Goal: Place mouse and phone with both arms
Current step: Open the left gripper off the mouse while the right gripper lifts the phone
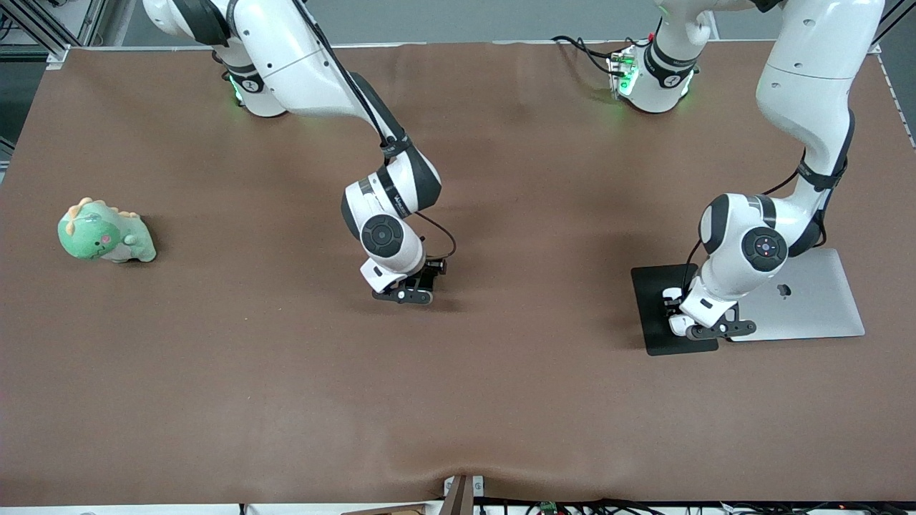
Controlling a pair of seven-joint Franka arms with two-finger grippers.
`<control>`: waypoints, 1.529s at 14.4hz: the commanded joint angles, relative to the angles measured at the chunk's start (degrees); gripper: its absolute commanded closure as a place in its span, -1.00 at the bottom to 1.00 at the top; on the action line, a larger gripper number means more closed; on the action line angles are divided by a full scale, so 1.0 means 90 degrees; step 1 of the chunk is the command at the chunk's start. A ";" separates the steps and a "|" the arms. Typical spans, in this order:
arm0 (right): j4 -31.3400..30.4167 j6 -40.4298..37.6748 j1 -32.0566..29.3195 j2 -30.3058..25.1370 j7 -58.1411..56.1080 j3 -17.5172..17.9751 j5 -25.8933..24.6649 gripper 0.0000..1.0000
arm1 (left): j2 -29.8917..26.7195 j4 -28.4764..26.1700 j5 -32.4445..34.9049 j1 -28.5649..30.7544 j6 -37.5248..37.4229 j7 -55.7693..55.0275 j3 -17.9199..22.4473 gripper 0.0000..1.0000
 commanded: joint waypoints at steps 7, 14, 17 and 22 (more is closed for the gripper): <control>0.0151 -0.0593 -0.0317 -0.0285 0.0046 -0.0113 0.0017 1.00 | 0.0065 0.0031 0.0149 0.0043 0.0177 0.0102 -0.0053 0.19; -0.0150 -0.1239 -0.0512 -0.0763 -0.0285 -0.0757 0.0007 1.00 | 0.0192 0.0090 0.0139 0.0042 0.0256 0.0082 -0.0053 -1.00; -0.0590 -0.1248 -0.0903 -0.1125 -0.0919 -0.0787 0.0007 1.00 | 0.0055 0.0206 0.0139 0.0052 0.0207 0.0034 -0.0053 -1.00; -0.1216 -0.1170 -0.1285 -0.1477 -0.1692 -0.1098 -0.0197 1.00 | -0.0326 0.1014 0.0139 0.0052 -0.1038 0.0033 -0.0063 -1.00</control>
